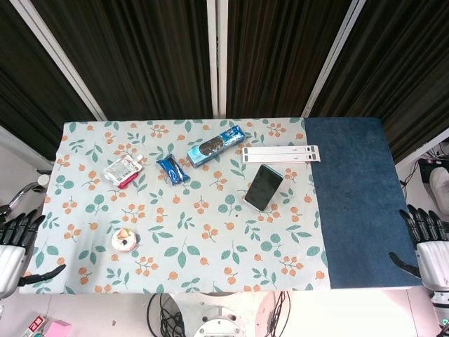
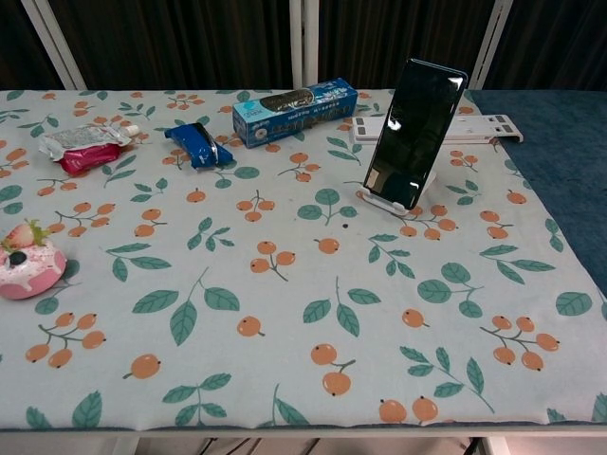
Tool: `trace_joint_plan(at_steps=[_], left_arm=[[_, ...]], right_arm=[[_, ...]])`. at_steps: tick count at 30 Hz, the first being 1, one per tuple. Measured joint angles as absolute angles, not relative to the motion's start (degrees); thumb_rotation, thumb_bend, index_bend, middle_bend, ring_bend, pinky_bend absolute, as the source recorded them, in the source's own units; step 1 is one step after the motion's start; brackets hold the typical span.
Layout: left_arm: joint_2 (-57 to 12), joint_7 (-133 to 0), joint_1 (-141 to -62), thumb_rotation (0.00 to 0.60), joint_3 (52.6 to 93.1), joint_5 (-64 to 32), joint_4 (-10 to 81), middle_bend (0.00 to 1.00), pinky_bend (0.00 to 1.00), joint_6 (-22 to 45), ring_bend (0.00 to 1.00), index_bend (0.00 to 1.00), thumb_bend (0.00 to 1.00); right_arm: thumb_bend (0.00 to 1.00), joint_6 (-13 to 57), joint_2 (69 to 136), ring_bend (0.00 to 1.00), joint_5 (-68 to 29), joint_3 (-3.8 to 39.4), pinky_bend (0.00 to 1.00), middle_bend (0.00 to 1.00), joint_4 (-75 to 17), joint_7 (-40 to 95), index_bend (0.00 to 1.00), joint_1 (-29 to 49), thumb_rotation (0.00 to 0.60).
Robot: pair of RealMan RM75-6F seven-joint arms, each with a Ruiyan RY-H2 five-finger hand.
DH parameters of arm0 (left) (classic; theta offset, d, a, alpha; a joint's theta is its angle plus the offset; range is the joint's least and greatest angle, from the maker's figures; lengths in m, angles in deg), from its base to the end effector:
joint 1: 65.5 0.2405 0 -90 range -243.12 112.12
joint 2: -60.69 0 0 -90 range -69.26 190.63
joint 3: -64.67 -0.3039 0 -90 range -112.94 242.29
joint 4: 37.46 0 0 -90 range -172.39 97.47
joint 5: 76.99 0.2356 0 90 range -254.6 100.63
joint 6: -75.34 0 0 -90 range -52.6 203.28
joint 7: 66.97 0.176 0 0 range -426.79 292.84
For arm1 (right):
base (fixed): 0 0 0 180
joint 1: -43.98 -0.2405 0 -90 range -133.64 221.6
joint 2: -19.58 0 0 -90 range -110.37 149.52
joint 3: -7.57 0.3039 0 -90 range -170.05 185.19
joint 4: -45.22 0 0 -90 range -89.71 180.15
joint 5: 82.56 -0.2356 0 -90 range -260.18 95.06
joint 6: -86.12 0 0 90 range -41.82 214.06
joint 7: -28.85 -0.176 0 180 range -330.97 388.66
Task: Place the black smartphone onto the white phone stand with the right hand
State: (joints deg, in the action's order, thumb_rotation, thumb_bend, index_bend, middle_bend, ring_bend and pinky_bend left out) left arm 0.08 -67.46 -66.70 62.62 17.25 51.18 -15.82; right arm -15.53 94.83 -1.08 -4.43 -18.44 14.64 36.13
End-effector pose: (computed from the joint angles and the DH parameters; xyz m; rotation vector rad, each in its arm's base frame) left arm -0.3717 0.1749 0.1782 -1.4981 -0.7883 -0.8565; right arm -0.4305 -0.1924 0.1532 1.4137 -0.7497 0.9411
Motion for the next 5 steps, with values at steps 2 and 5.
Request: trace_joint_plan(at_steps=[2,5], left_arm=[[-0.2,-67.1,-66.5,0.207,62.7,17.6,51.1,0.0,0.12,-16.4,0.0,0.05,0.0],[-0.3,-66.7,-66.4,0.207,62.8,17.6,50.9,0.0,0.12,-16.5,0.0,0.05,0.0]], right_arm=[[0.07,-15.5,94.8,0.0,-0.3,-3.4,0.0,0.0,-18.6,14.8,0.0,36.5,0.6],[0.07,-14.7,94.5,0.0,0.5,-2.1,0.0,0.0,-19.2,14.8,0.0,36.9,0.6]])
